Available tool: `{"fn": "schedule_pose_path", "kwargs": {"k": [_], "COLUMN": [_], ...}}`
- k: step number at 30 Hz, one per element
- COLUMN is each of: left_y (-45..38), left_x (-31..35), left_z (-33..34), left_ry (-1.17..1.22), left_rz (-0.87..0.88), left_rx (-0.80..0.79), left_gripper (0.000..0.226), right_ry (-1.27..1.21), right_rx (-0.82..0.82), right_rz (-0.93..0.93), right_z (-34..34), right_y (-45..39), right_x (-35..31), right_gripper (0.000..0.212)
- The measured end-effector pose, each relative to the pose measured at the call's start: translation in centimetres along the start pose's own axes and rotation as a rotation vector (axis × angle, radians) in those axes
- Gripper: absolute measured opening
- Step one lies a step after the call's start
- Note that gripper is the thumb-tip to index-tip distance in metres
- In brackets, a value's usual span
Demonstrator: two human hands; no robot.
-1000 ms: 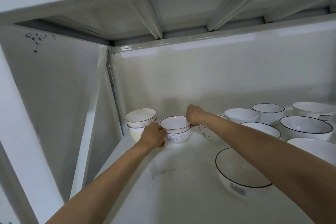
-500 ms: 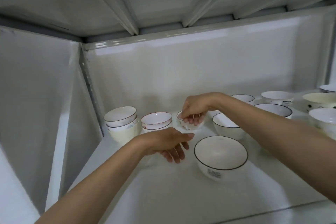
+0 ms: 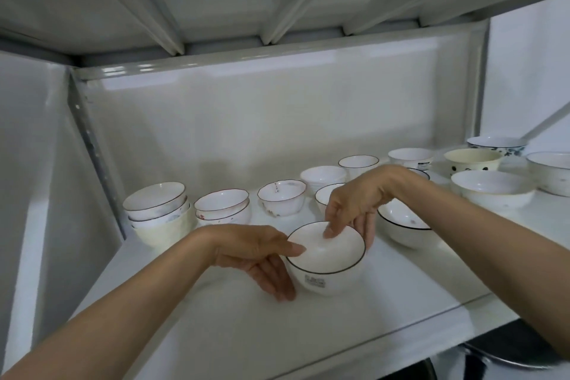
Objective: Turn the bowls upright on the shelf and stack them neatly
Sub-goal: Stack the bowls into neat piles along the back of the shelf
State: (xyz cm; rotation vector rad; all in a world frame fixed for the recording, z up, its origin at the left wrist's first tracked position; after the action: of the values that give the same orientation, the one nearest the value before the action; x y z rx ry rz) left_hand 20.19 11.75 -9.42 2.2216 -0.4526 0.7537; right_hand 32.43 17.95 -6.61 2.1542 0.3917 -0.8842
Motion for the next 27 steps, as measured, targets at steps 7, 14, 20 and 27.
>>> {"fn": "schedule_pose_path", "kwargs": {"k": [7, 14, 20, 27], "left_y": [0.2, 2.9, 7.5, 10.7], "left_x": [1.1, -1.2, -3.8, -6.7], "left_z": [0.3, -5.4, -12.3, -15.8], "left_ry": [0.182, 0.289, 0.417, 0.474], "left_rz": [0.094, 0.018, 0.033, 0.043], "left_rx": [-0.017, 0.347, 0.819, 1.146], "left_gripper": [0.039, 0.027, 0.036, 0.022], "right_ry": [-0.111, -0.228, -0.397, -0.533], "right_rx": [-0.064, 0.157, 0.452, 0.630], "right_rz": [-0.039, -0.189, -0.402, -0.496], "right_z": [1.1, -1.2, -3.2, -3.7], "right_y": [-0.3, -1.4, -2.7, -6.4], "right_x": [0.5, -4.1, -10.3, -15.0], "right_gripper": [0.032, 0.036, 0.026, 0.016]}}
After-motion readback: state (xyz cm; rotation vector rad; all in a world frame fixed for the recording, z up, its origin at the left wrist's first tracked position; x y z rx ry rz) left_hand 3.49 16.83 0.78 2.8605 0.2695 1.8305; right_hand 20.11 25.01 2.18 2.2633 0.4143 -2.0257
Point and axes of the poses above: each hand's wrist, its own y-axis away from the middle knuckle, its own z-axis out of the palm, x = y × z, the point moved 10 cm from there along -y, towards the middle knuckle, and after that the axes turned 15 degrees about -y, right-handed, at the moved point
